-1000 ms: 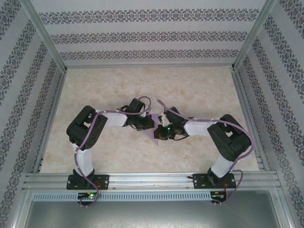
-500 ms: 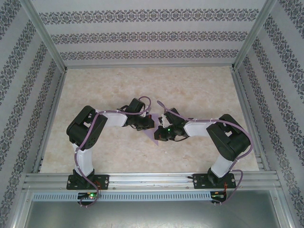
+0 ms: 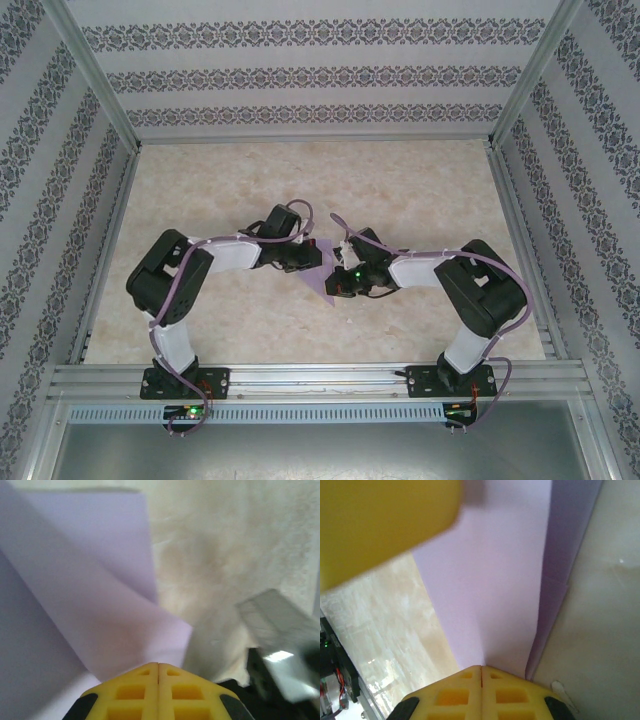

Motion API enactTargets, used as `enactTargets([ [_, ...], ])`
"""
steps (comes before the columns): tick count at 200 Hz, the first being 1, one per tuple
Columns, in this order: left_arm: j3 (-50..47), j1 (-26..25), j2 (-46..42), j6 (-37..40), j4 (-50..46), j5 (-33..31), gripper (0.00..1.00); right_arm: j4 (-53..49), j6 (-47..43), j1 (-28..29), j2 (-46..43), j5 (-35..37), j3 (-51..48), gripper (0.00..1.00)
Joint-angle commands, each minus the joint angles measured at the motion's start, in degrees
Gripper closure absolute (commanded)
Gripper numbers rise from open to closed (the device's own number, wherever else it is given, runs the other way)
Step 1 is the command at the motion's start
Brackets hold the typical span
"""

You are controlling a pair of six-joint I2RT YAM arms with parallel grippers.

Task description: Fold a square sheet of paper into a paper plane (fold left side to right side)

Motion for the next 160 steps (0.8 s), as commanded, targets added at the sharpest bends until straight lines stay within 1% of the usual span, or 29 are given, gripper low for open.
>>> enactTargets([
  [1, -1.0, 0.9, -4.7, 1.2, -0.7, -0.9, 0.96, -7.3, -4.1, -0.6, 3.8, 3.0, -1.6, 1.00],
  [33, -4.0, 0.7, -5.3, 0.0, 2.4, 2.2, 0.97, -9.1, -5.3, -1.0, 5.1, 3.6, -0.8, 1.00],
  [66, -5.2, -0.5, -3.3, -1.8, 6.8, 4.2, 0.97, -10.7, -5.8, -1.0, 5.4, 5.0, -0.2, 1.00],
  [91, -4.5, -0.7, -0.9, -2.0, 7.1, 4.0, 0.97, -11.7, -5.9, -1.0, 5.4, 6.1, 0.2, 1.00],
  [126, -4.5, -0.8, 1.8, -3.4, 10.5, 4.8, 0.97, -12.3, -6.1, -1.0, 5.6, 6.8, 0.4, 1.00],
  [160, -3.8, -0.9, 3.2, -2.4, 9.3, 3.3, 0.97, -13.4, -6.2, -0.8, 6.1, 7.6, 0.8, 1.00],
])
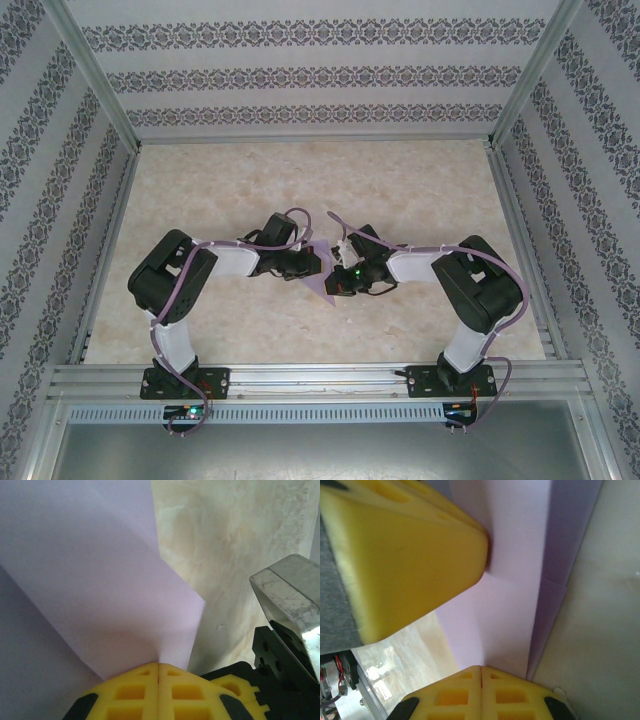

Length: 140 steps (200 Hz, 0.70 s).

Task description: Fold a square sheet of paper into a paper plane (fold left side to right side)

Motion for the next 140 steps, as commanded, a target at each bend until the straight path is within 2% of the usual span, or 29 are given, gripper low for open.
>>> enactTargets([
  [1, 1.2, -0.6, 1.2, 0.1, 1.7, -0.4, 0.97, -8.9, -2.1, 0.1, 4.2, 9.5, -2.0, 1.00],
  [51, 1.6, -0.1, 3.9, 0.1, -0.7, -5.5, 0.97, -12.4, -3.1, 0.7, 4.3, 12.0, -1.2, 1.00],
  [140, 3.0, 3.4, 5.6, 1.7, -1.2, -6.8, 0.98, -15.2, -4.0, 1.6, 4.9, 12.4, -1.0, 1.00],
])
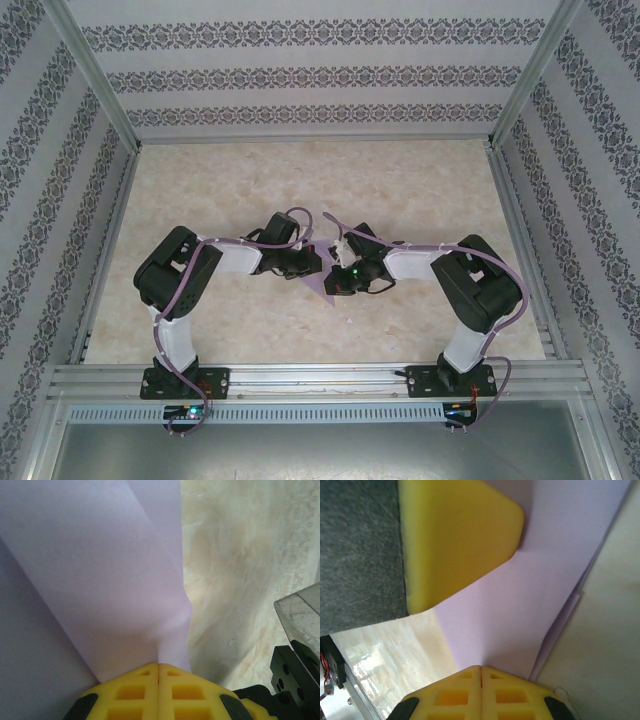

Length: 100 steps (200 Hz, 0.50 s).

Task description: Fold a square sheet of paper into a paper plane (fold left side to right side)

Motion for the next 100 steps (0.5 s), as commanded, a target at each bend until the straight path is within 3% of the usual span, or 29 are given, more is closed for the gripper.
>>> enactTargets([
  [1, 1.4, 2.9, 3.0, 2.1, -1.3, -5.6, 0.98, -10.7, -1.4, 0.6, 4.5, 10.2, -3.4, 1.00],
  [100, 10.0, 9.2, 8.0, 6.3, -5.1, -4.0, 0.98, -9.8, -1.0, 0.9, 4.3, 9.5, -4.4, 1.00],
])
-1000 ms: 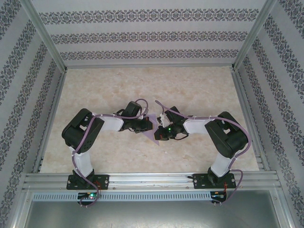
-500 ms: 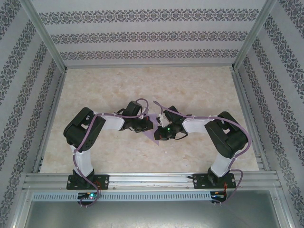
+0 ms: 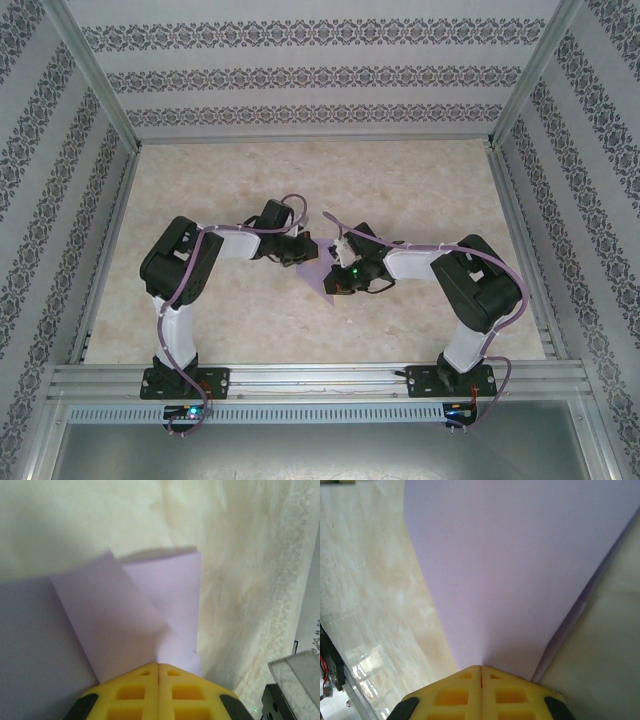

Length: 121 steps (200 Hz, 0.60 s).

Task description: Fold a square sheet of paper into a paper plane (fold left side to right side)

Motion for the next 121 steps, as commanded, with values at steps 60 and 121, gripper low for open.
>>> enactTargets([
  [60, 7.9, 8.3, 6.2, 5.8, -3.4, -6.7, 0.98, -9.6, -0.4, 0.8, 3.8, 8.8, -4.9, 1.00],
  [121, 12.1, 10.0, 4.1, 9.1, -7.2, -6.8, 0.98, -5.6, 1.7, 0.3, 3.4, 6.9, -5.7, 1.00],
])
